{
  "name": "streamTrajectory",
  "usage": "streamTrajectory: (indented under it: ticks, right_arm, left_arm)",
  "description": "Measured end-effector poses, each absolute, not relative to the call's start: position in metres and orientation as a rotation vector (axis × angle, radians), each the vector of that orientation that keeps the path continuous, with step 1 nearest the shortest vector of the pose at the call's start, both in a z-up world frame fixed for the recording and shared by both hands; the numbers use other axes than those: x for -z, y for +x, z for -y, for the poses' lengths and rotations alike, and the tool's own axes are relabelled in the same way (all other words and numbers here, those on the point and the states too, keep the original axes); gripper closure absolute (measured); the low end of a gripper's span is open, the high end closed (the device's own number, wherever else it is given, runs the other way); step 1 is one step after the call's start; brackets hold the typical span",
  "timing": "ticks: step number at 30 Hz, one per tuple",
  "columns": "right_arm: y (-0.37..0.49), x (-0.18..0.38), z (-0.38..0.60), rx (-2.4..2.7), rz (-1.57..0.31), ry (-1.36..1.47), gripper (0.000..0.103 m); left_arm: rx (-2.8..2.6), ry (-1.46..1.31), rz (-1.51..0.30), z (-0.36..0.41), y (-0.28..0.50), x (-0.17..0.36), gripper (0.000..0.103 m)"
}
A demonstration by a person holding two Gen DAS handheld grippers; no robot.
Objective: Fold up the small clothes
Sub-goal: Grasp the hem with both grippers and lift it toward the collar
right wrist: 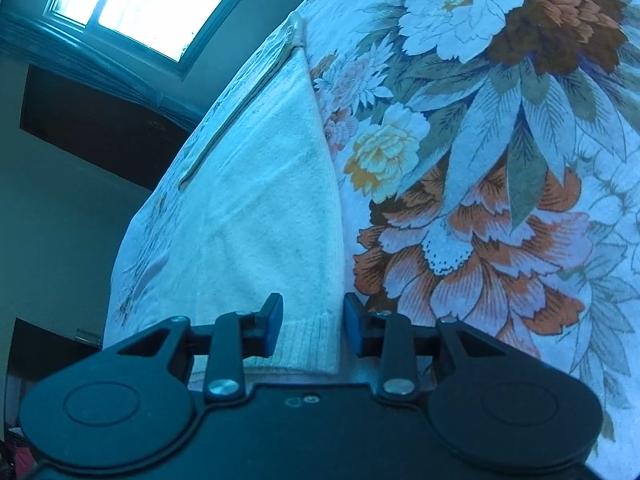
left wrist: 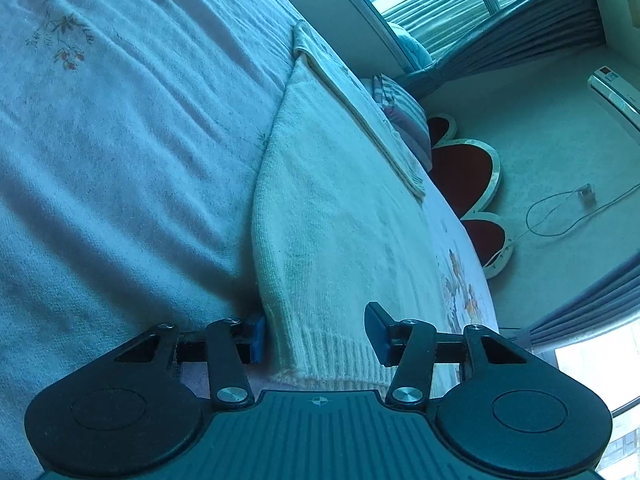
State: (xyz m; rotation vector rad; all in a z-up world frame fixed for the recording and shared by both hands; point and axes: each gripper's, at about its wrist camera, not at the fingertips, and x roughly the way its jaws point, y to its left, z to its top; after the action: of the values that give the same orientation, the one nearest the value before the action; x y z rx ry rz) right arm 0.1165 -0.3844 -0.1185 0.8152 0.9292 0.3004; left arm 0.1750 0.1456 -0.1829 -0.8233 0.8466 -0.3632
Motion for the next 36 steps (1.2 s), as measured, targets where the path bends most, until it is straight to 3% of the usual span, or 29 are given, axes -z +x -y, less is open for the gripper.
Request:
streamTrajectory:
  ticks: [6, 9, 10, 16, 20, 24, 32, 36]
  right_arm:
    - [0.113, 0.128, 0.384, -0.331, -0.931, 0.876, 0.077]
    - [0.121, 0.129, 0.374, -0.339, -0.947, 0.849, 0.089]
    - [0.122, 0.128, 0.370, -0.329, -0.951, 0.823, 0.096]
    - [0.107, 0.094, 0.367, -0.354, -0.840, 0.729, 0.098]
    - [0.114, 0.120, 0.372, -0.306, -0.944, 0.704, 0.098]
    - [0.109, 0.120, 0.378, -0.307, -0.924, 0.748, 0.098]
    - [0.121, 0.118, 0.372, -0.352, -0.898, 0.744, 0.077]
    - [0.125, 0.116, 0.373, -0.344, -0.915, 0.753, 0.077]
  left_arm:
    - [0.363, -0.799, -0.854, -0.139, 0.183, 0.183, 0.063]
    - [0.340, -0.770, -0.885, -0.132, 0.187, 0.187, 0.096]
    - [0.332, -0.753, -0.883, -0.130, 0.188, 0.189, 0.098]
    - [0.330, -0.764, -0.761, -0.143, 0.167, 0.172, 0.100]
    - [0.301, -0.743, -0.815, -0.148, 0.166, 0.192, 0.099]
    - [0.294, -0.772, -0.809, -0.149, 0.165, 0.194, 0.099]
    - [0.277, -0.836, -0.822, -0.148, 0.169, 0.199, 0.096]
    - [0.264, -0.855, -0.803, -0.150, 0.165, 0.196, 0.083]
